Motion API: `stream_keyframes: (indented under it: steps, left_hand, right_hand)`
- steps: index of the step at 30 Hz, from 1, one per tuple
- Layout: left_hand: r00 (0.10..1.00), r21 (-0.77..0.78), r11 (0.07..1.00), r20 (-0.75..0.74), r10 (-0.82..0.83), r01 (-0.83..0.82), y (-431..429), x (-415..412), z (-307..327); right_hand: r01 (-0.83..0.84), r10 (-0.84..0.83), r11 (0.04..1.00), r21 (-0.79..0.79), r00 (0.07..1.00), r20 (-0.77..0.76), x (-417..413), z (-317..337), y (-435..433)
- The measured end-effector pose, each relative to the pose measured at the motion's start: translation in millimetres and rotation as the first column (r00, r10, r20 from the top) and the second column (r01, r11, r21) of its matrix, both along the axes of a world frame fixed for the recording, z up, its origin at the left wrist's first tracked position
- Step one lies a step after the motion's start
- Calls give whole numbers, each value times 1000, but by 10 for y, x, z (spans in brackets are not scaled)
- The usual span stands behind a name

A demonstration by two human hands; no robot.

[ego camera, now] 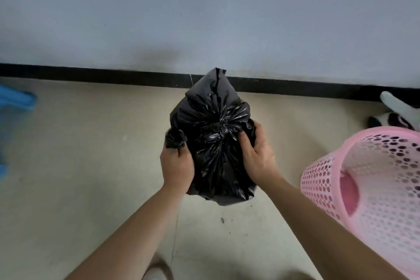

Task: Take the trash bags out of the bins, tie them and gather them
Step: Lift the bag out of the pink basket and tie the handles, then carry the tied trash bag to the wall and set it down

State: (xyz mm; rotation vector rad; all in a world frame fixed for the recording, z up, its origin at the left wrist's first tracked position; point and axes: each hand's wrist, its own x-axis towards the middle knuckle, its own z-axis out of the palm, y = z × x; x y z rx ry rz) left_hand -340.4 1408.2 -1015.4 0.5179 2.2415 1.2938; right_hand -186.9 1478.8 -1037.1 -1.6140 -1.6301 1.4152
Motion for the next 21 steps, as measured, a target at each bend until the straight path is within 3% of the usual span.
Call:
stream_keyframes:
  steps: [8, 12, 17, 21]
  left_hand:
    - [995, 23, 997, -71, 73, -71, -49, -198, 2744]
    - [979, 116, 989, -170, 109, -90, -68, -435, 4712]
    - [940, 262, 954, -265, 217, -147, -438, -682, 7104]
    - [901, 374, 892, -243, 360, -256, -1267, -830, 8243]
  right_hand:
    - [-96, 99, 991, 98, 995, -20, -243, 2888, 46]
    - [-214, 220, 966, 149, 975, -24, -449, 4903, 180]
    - [-418, 443, 819, 393, 896, 30, -821, 7341, 120]
    - [-565, 619, 653, 505, 782, 75, -1241, 8559, -389]
